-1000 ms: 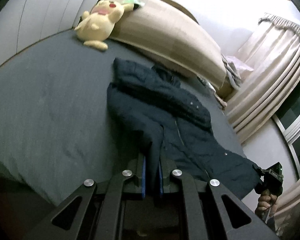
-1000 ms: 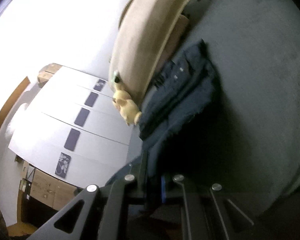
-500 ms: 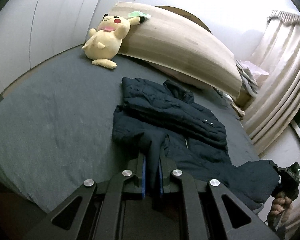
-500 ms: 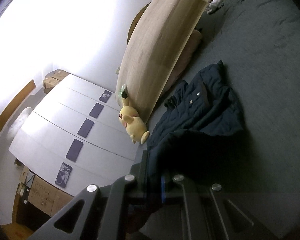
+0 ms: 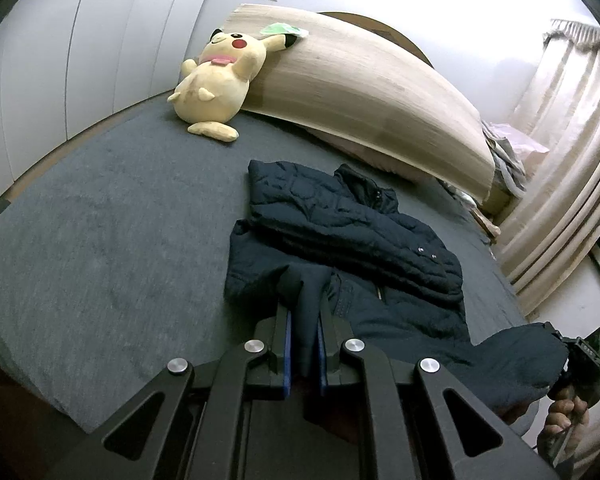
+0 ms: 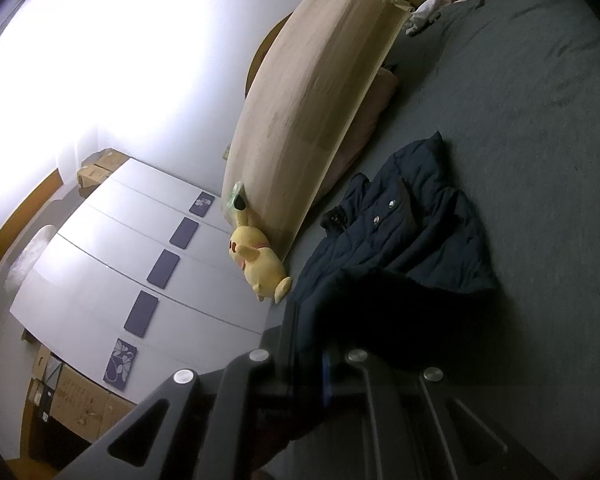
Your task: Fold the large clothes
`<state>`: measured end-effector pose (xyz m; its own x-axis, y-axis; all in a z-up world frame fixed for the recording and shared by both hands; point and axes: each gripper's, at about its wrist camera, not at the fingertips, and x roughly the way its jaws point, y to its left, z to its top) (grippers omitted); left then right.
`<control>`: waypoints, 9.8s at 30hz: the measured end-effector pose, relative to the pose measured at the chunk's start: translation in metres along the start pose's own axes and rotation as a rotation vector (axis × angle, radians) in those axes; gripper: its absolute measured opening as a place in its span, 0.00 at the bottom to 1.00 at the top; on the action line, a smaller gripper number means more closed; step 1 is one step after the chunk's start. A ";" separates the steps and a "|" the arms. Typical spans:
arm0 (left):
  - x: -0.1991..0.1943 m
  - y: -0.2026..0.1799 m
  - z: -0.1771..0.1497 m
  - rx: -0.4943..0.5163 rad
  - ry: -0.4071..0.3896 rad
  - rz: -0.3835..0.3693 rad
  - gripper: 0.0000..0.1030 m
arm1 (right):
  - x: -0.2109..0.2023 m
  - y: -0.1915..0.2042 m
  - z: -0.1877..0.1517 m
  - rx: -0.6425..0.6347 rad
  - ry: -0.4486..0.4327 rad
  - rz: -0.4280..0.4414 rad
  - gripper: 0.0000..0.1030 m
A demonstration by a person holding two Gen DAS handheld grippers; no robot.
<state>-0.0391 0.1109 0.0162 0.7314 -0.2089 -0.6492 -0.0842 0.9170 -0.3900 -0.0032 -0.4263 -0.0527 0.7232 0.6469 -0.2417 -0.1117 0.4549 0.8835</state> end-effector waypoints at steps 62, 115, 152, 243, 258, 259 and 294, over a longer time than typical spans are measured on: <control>0.064 -0.015 0.051 0.014 0.007 0.066 0.10 | 0.045 0.018 0.032 -0.051 -0.050 -0.129 0.09; 0.072 -0.046 0.098 0.109 -0.043 0.078 0.10 | 0.055 0.041 0.063 -0.092 -0.097 -0.130 0.09; 0.165 -0.053 0.169 0.154 -0.026 0.164 0.10 | 0.156 0.051 0.148 -0.174 -0.093 -0.224 0.09; 0.323 -0.013 0.202 0.238 0.079 0.212 0.69 | 0.281 -0.080 0.242 -0.222 0.149 -0.561 1.00; 0.250 0.082 0.142 -0.111 0.191 -0.114 0.83 | 0.178 -0.136 0.163 0.015 0.231 -0.326 1.00; 0.256 0.076 0.142 -0.115 0.207 -0.125 0.83 | 0.186 -0.135 0.160 0.014 0.246 -0.317 1.00; 0.128 -0.046 0.196 0.148 0.139 -0.103 0.13 | 0.171 0.112 0.136 -0.432 0.357 -0.342 0.15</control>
<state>0.1914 0.1091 0.0791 0.6302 -0.3391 -0.6985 0.0939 0.9263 -0.3650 0.2005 -0.3483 0.0593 0.5037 0.5522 -0.6644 -0.2332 0.8274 0.5109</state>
